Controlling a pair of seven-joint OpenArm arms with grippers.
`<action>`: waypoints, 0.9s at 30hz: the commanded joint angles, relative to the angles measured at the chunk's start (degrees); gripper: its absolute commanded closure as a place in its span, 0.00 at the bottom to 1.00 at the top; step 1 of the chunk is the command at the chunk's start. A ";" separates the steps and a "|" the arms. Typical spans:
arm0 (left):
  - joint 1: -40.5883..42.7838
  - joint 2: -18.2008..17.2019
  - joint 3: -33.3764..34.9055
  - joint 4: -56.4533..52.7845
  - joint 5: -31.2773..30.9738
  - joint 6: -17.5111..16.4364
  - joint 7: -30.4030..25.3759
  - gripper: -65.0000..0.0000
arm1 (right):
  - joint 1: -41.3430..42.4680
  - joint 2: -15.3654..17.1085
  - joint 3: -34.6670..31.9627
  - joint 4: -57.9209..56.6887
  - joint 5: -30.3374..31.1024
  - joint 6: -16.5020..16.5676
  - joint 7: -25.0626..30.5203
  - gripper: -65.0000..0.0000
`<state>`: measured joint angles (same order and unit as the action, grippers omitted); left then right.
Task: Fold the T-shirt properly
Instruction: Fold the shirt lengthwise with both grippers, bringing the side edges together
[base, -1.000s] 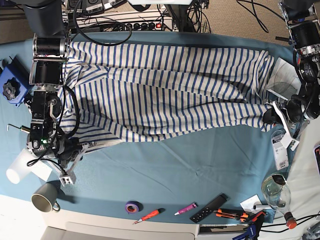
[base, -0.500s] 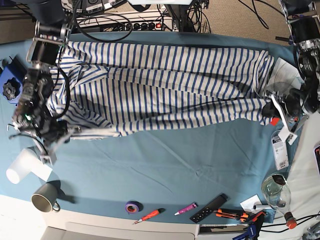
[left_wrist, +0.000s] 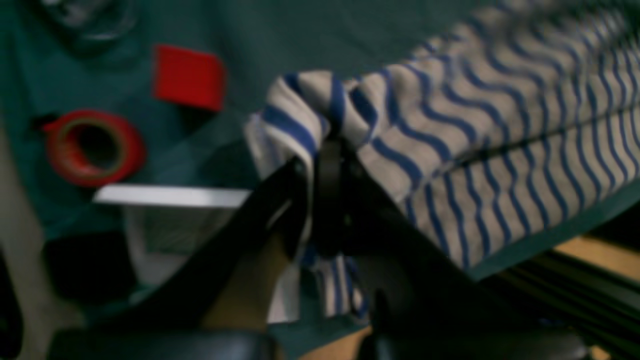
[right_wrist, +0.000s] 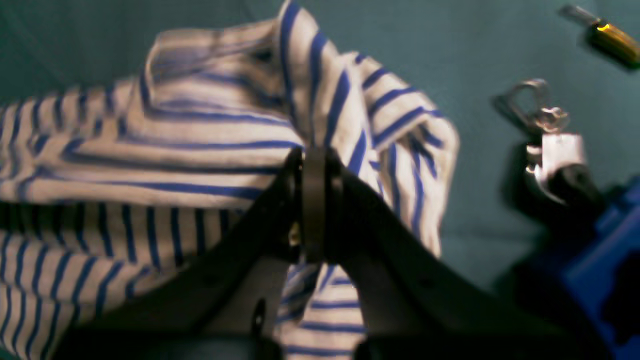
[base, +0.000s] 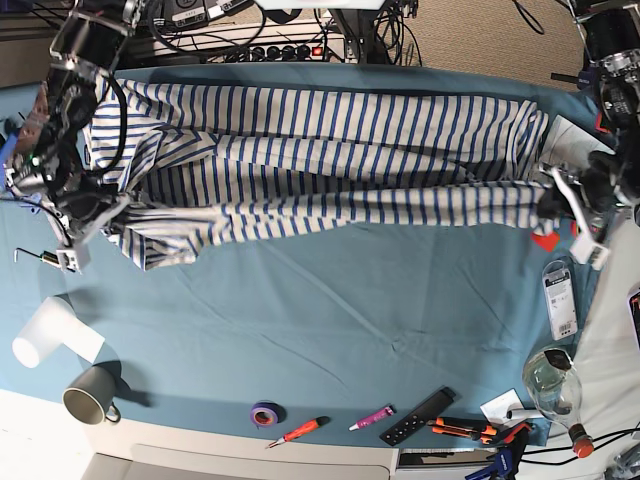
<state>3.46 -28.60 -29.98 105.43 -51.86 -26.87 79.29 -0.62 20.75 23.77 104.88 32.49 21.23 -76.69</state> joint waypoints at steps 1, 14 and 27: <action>-0.15 -1.14 -1.73 0.94 -1.57 -0.24 -0.85 1.00 | -0.37 1.01 1.44 1.55 0.11 0.26 1.16 1.00; 6.47 0.07 -4.39 0.92 -4.72 -1.73 -0.66 1.00 | -10.03 1.01 6.93 2.82 0.04 0.22 -0.24 1.00; 10.36 0.04 -4.39 -5.51 7.78 -1.49 -8.79 1.00 | -10.84 1.01 7.85 2.64 -9.66 -3.76 0.59 1.00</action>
<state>14.24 -27.35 -33.87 99.29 -44.10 -28.18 71.00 -11.92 20.75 31.33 106.63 22.57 17.56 -77.10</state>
